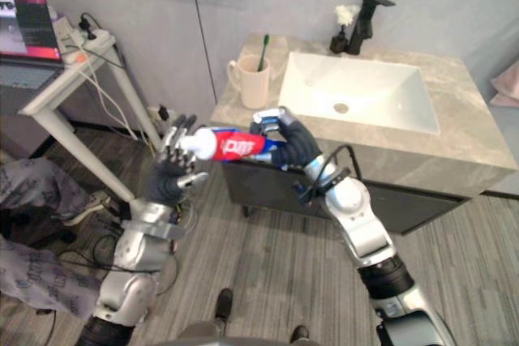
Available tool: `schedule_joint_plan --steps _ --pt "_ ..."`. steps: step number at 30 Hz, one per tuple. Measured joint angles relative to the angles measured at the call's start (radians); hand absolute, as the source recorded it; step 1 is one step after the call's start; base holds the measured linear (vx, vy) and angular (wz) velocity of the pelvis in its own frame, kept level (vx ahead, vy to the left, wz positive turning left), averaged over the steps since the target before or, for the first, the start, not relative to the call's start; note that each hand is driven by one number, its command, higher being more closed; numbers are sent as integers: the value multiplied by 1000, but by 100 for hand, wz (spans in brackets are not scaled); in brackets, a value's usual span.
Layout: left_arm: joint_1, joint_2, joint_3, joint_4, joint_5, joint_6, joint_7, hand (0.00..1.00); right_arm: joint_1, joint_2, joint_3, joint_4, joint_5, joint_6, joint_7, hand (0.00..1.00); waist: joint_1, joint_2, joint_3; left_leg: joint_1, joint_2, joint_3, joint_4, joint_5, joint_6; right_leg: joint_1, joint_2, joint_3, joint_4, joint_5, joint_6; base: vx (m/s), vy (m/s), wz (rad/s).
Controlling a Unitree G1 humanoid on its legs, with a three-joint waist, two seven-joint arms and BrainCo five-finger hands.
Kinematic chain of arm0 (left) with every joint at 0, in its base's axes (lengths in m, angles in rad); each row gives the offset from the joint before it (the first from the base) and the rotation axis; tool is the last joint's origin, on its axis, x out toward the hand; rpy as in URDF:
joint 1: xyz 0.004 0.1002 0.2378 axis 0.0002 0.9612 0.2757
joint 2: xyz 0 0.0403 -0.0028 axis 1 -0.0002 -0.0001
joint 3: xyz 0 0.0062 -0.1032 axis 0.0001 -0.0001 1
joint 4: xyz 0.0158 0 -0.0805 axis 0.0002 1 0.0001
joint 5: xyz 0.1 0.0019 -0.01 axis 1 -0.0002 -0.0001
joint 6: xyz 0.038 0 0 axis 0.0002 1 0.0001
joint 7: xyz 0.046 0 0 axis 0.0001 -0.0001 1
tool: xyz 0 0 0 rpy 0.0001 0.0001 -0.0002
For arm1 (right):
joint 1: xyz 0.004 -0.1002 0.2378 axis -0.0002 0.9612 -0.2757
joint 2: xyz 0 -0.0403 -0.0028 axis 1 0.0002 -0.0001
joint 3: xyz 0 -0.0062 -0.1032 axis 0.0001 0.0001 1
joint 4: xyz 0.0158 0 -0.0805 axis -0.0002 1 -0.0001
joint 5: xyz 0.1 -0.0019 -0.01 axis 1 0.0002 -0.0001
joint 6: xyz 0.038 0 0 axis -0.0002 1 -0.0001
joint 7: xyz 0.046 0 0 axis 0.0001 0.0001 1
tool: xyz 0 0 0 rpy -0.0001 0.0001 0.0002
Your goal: Organize washtable
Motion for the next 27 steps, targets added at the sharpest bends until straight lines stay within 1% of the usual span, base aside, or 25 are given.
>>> schedule_joint_plan --steps 2,6,10,14,27 --pt "-4 -6 -3 18 1 4 1 0 0 5 15 0 0 0 1 100 -2 0 -6 0 1 0 0 0 0 0 1 0 0 0 0 0 0 0" --pt "-34 -6 -39 22 1 11 2 0 1 45 16 0 -1 8 1 100 -2 0 -10 2 2 0 0 0 0 1 2 1 1 2 -3 0 0 0" --pt "-67 -6 -43 33 1 12 5 0 5 66 19 2 -3 12 0 100 -6 0 -10 2 3 1 0 0 0 1 2 2 -1 4 -7 0 0 0" --pt "-89 -6 -45 53 1 14 22 0 17 82 55 16 -16 18 -2 100 -23 -1 -11 2 2 0 0 0 0 1 2 3 -2 6 -8 0 0 0" --pt "-125 -4 -45 54 -4 17 22 0 46 118 44 35 -39 19 -22 100 -24 -1 -11 2 0 -3 0 0 0 4 1 0 -4 8 -8 0 0 0"
